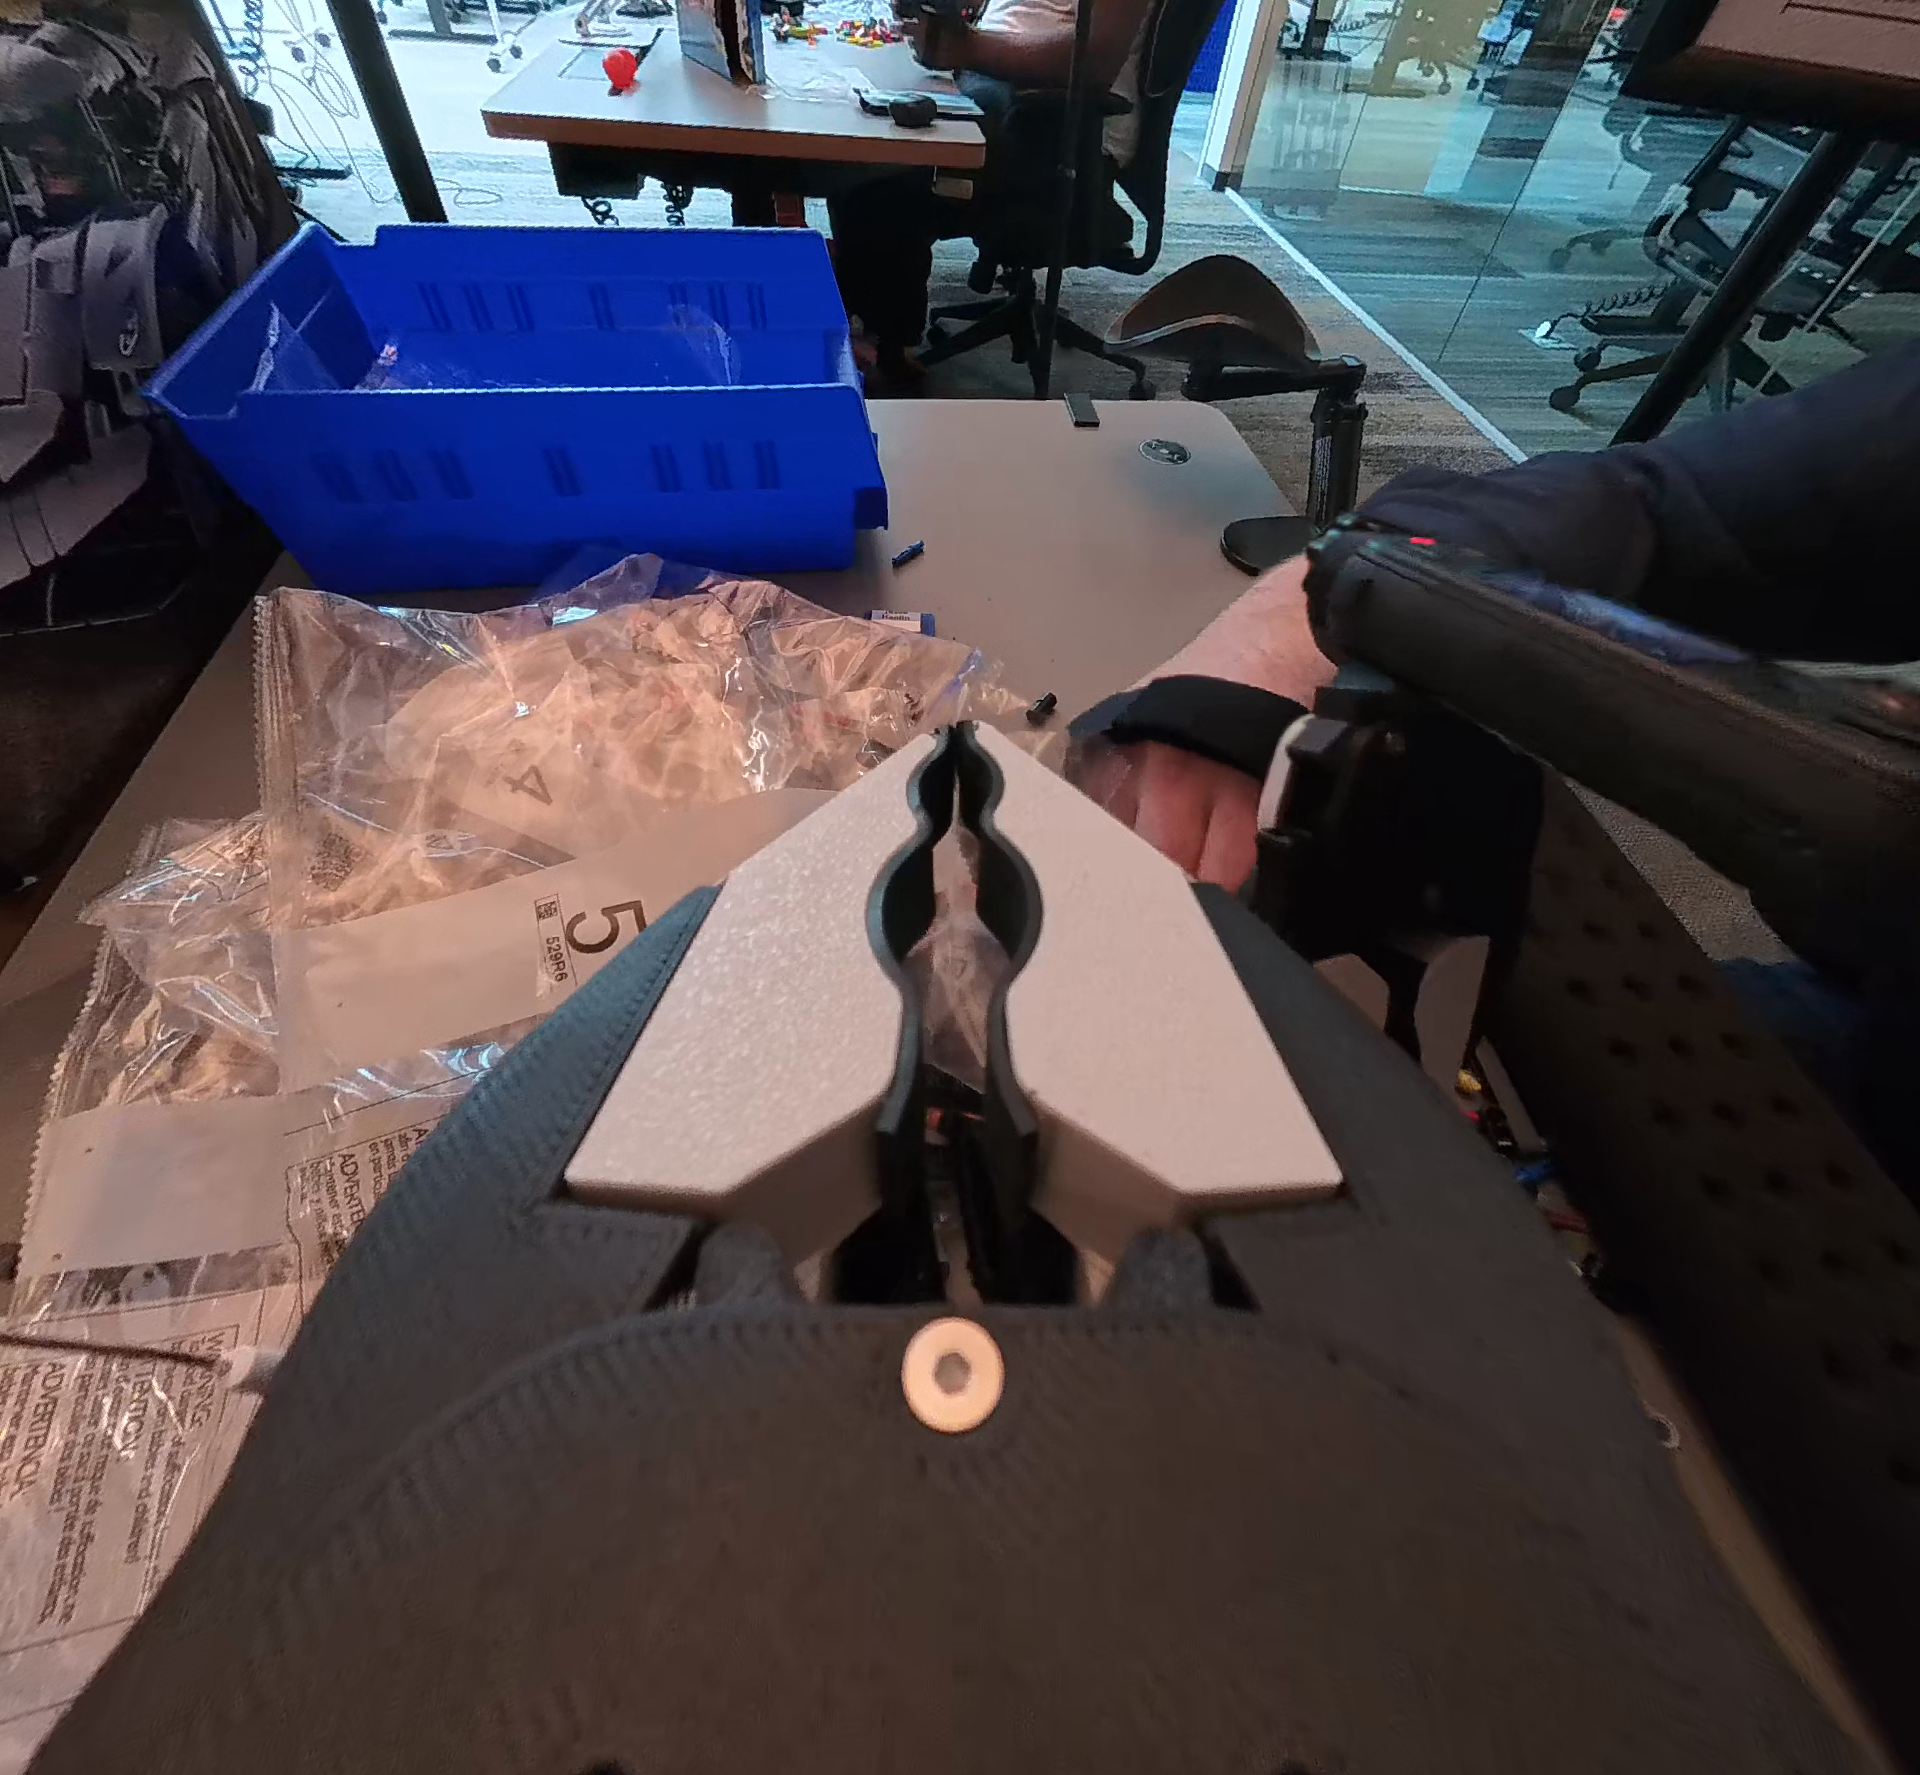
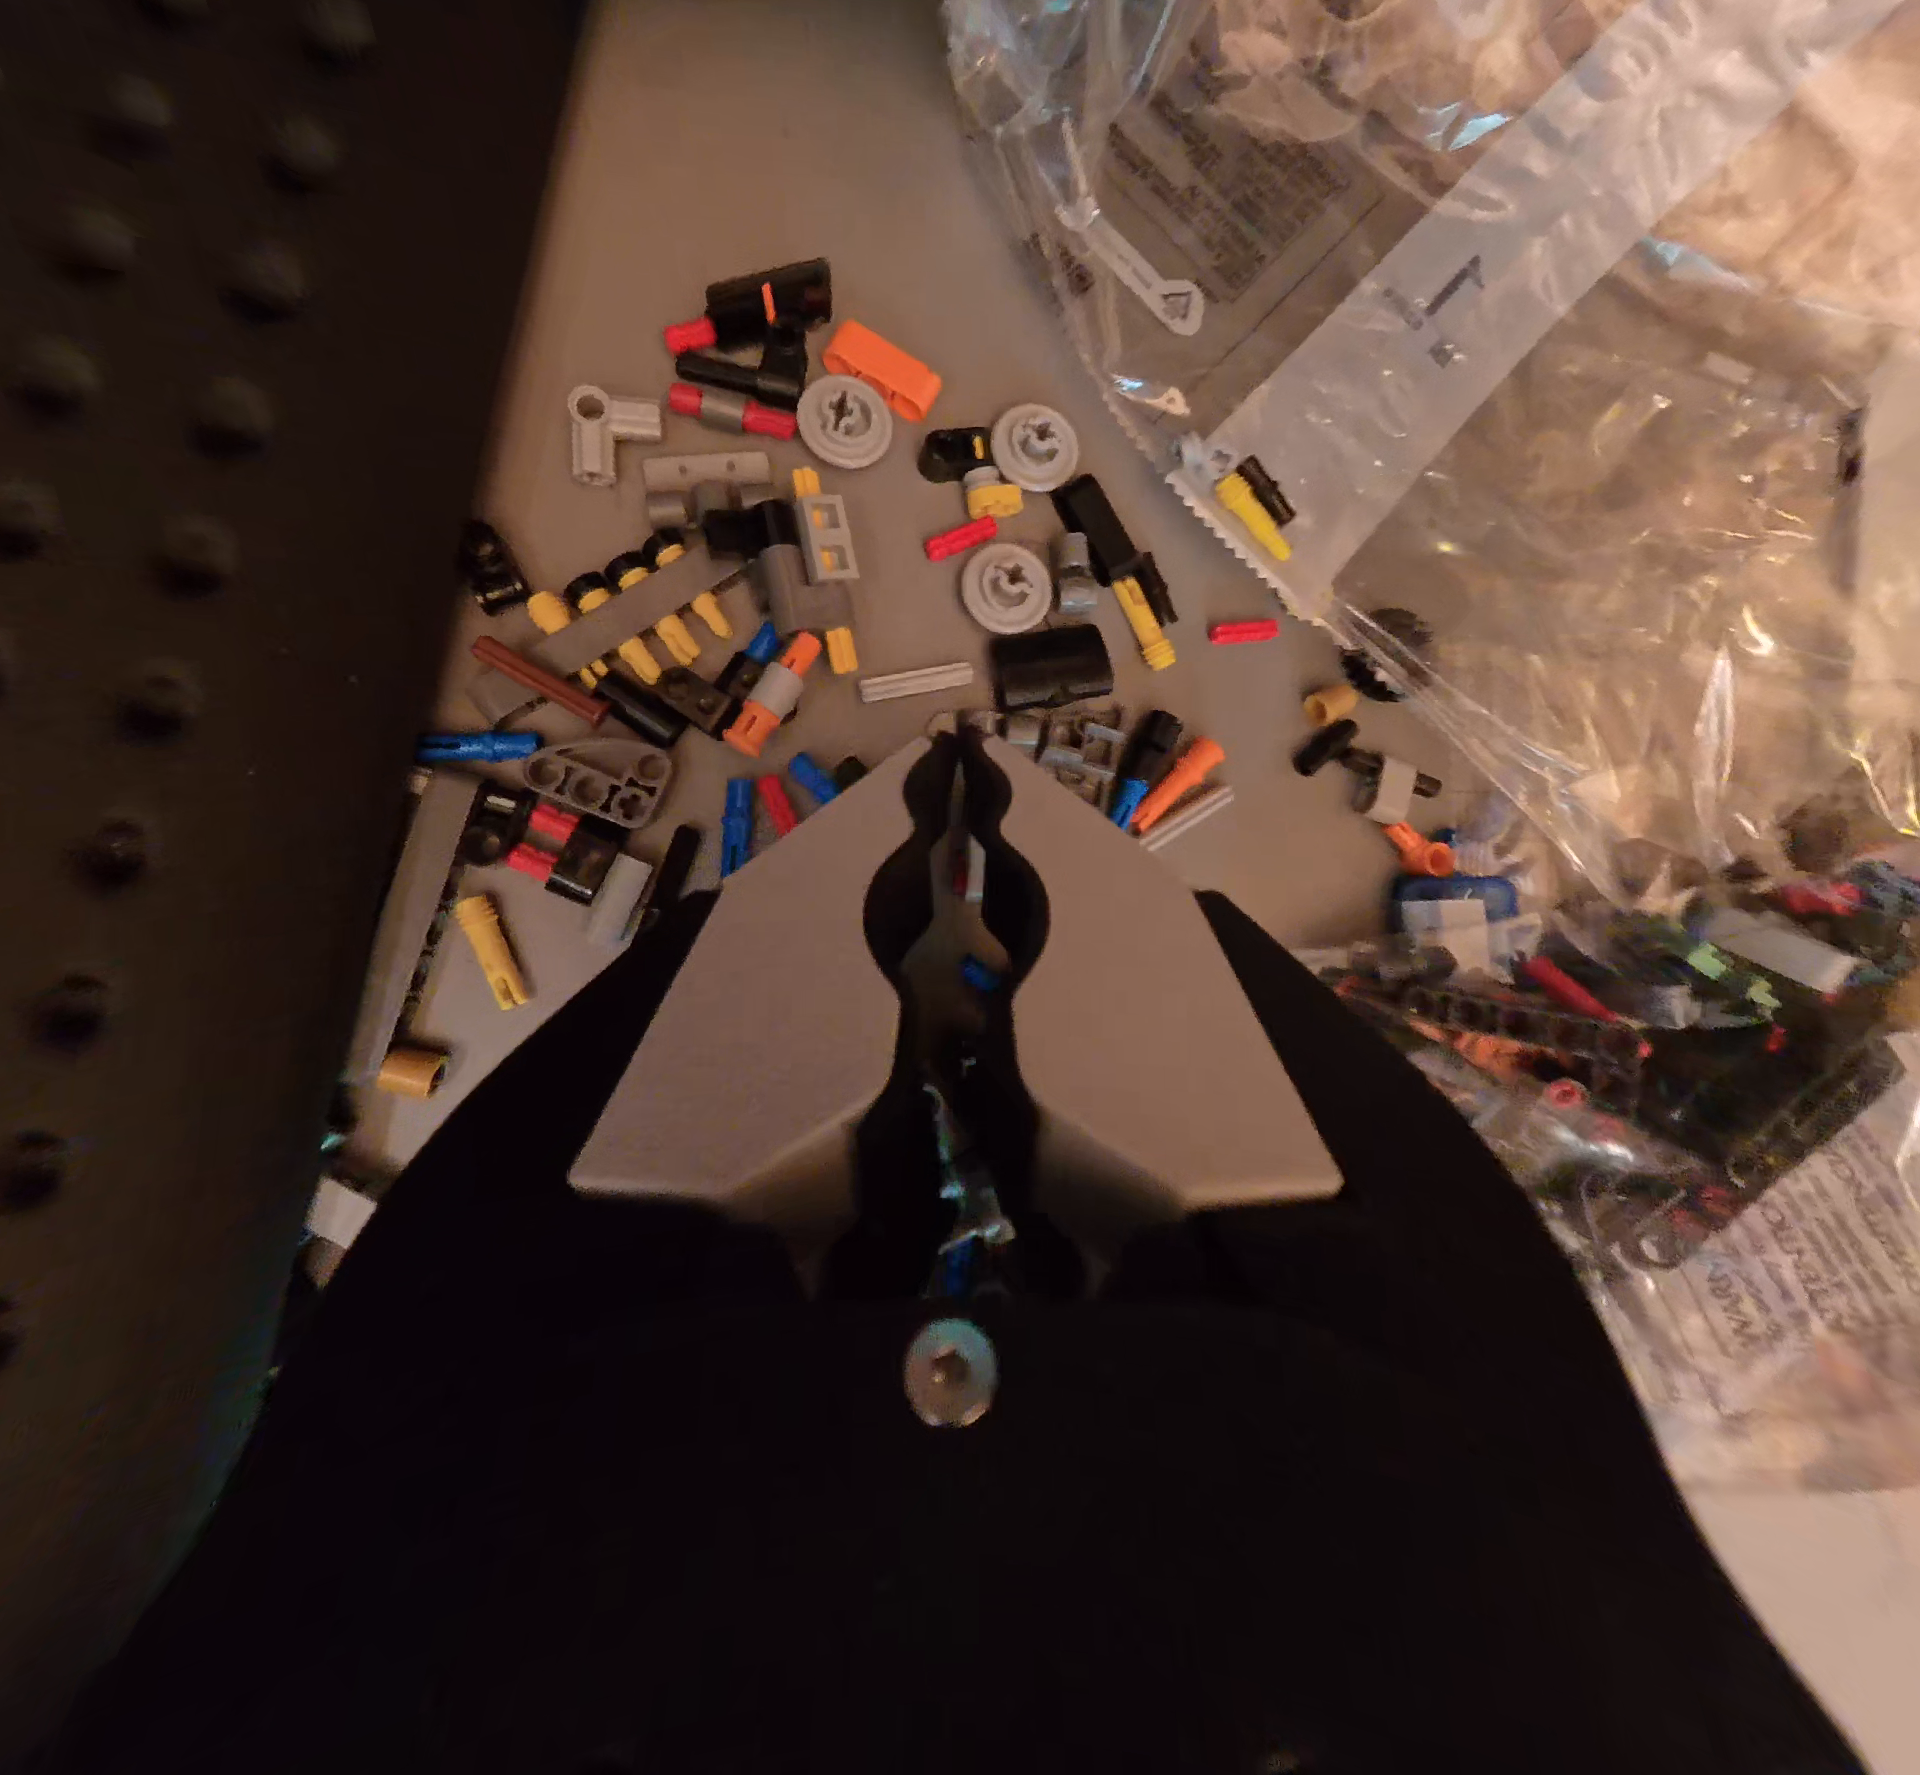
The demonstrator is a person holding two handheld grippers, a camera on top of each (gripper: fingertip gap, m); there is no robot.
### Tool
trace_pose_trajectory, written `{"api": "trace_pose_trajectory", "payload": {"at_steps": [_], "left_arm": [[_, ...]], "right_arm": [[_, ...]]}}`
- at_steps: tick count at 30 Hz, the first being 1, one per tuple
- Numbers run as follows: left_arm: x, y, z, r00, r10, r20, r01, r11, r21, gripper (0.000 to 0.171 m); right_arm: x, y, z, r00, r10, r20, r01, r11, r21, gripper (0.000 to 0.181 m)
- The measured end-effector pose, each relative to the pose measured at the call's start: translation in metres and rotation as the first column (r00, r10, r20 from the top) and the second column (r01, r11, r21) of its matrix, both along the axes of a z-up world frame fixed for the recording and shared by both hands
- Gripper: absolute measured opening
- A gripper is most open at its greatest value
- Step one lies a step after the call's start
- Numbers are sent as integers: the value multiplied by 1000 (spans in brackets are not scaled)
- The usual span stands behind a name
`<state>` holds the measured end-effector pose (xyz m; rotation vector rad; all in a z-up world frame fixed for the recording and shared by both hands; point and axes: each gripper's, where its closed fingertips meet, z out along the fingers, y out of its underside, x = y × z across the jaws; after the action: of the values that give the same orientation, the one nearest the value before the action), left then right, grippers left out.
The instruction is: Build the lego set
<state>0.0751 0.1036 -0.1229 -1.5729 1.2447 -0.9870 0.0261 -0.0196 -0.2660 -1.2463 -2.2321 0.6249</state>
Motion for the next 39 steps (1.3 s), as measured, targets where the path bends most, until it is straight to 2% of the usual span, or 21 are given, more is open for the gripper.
{"api": "trace_pose_trajectory", "payload": {"at_steps": [6,11,13,15,16,21,23,26,28,30,35,37,39], "left_arm": [[-1,0,1,1000,-2,3,2,1000,2,0],[-4,0,3,1000,5,7,-5,1000,6,0],[-5,0,4,1000,7,10,-7,1000,7,0],[-5,0,4,1000,7,11,-7,1000,8,0],[-5,0,4,1000,7,12,-7,1000,8,0],[-6,0,5,1000,7,14,-8,1000,10,0],[-6,0,6,1000,7,17,-8,1000,10,0],[-6,-1,6,1000,7,16,-7,1000,12,0],[-6,-1,7,1000,8,19,-8,1000,13,0],[-7,-1,8,1000,10,22,-10,1000,15,0],[-8,-1,10,1000,10,30,-11,1000,17,0],[-7,-1,10,1000,8,28,-9,1000,17,0],[-7,-1,10,1000,7,28,-7,1000,17,0]], "right_arm": [[0,-1,-1,1000,13,-2,-13,1000,1,0],[0,-1,5,1000,-6,-23,5,998,-56,0],[2,-3,0,1000,0,5,0,998,-56,5],[2,-3,-7,1000,3,28,-2,1000,-30,7],[1,-2,-7,1000,5,27,-5,1000,-12,2],[-1,1,-2,1000,3,3,-3,1000,21,0],[-3,0,4,1000,-11,-19,10,1000,-27,0],[-1,9,-2,999,-44,9,44,999,-3,9],[0,10,-1,999,-39,4,39,999,-6,0],[-1,21,1,996,-88,-14,88,996,20,0],[-7,20,4,995,-94,-31,95,996,2,15],[-12,15,-2,996,-85,-13,85,996,-12,30],[-17,14,-4,997,-79,-13,79,997,-9,32]]}}
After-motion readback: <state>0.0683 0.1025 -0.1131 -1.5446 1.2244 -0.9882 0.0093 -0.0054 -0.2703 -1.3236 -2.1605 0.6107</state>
